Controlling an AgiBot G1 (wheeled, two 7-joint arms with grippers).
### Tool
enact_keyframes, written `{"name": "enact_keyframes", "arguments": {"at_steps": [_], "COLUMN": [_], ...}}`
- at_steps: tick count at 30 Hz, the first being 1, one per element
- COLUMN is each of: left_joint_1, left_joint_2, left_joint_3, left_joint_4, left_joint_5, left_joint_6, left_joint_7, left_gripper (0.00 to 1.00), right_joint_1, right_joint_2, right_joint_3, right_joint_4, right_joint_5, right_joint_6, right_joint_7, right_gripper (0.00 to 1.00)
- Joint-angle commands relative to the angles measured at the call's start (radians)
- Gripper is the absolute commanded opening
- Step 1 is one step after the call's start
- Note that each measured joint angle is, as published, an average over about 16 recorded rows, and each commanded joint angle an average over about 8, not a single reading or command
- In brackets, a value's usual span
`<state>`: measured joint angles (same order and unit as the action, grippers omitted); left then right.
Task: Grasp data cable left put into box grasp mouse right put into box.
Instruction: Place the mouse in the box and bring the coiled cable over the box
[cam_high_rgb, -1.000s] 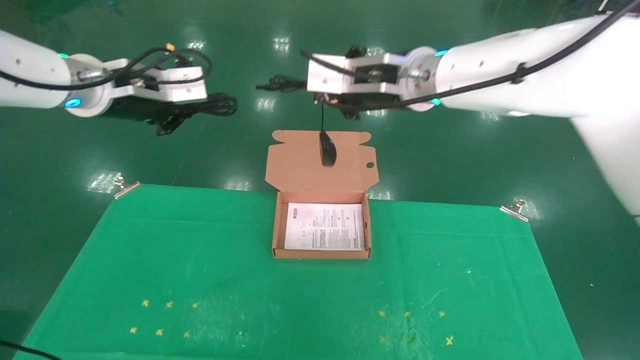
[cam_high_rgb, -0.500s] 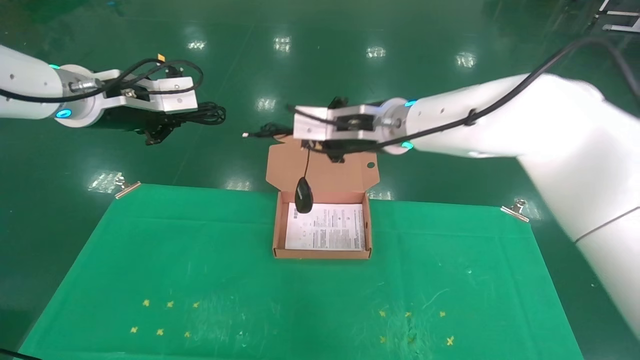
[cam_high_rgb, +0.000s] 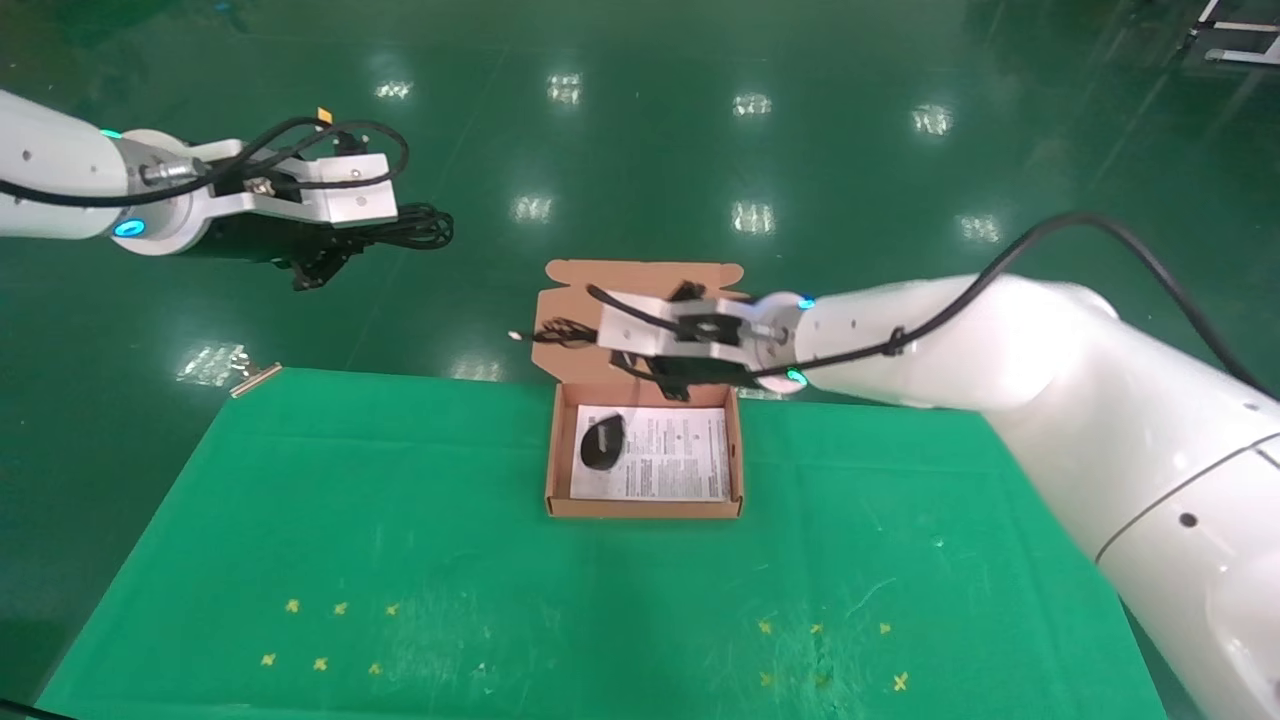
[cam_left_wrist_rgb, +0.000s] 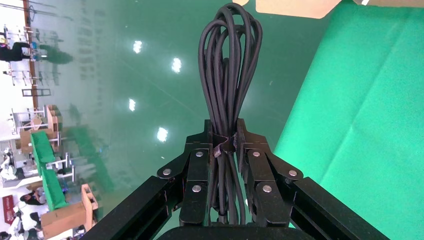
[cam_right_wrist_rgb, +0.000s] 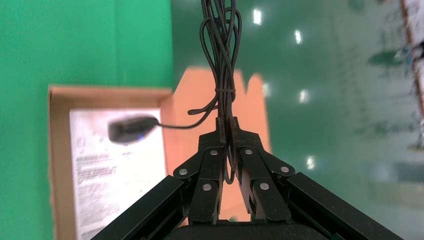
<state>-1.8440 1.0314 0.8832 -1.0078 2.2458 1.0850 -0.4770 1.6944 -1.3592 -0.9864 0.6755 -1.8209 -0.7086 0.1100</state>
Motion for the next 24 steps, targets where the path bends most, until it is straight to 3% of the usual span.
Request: {"name": "enact_keyframes", "arguments": {"at_steps": [1, 12, 13, 20, 21, 24], "left_joint_1": [0.0, 0.001, 0.001, 0.001, 0.001, 0.002], "left_joint_2": [0.0, -0.001, -0.001, -0.001, -0.001, 0.0], "left_joint_3": [0.0, 0.0, 0.0, 0.0, 0.0, 0.0], "left_joint_4": [-0.001, -0.003, -0.003, -0.003, -0.003, -0.003], "left_joint_5": [0.0, 0.001, 0.001, 0.001, 0.001, 0.001], "left_joint_6": [0.0, 0.001, 0.001, 0.001, 0.001, 0.001], "left_joint_7": [-0.001, -0.002, -0.002, -0.002, -0.002, -0.002], "left_gripper": [0.0, 0.0, 0.0, 0.0, 0.0, 0.0], "right_joint_1": [-0.012, -0.061, -0.063, -0.067, -0.068, -0.069], "right_joint_2": [0.0, -0.005, -0.005, -0.007, -0.006, 0.0], "right_joint_3": [-0.02, -0.116, -0.124, -0.158, -0.16, -0.165], "right_joint_4": [-0.021, -0.083, -0.085, -0.089, -0.089, -0.081], "right_joint_5": [0.007, 0.038, 0.046, 0.081, 0.083, 0.09], "right_joint_6": [0.022, 0.075, 0.078, 0.079, 0.079, 0.077], "right_joint_7": [0.015, 0.115, 0.121, 0.13, 0.13, 0.13], "right_gripper": [0.0, 0.01, 0.07, 0.93, 1.0, 1.0]}}
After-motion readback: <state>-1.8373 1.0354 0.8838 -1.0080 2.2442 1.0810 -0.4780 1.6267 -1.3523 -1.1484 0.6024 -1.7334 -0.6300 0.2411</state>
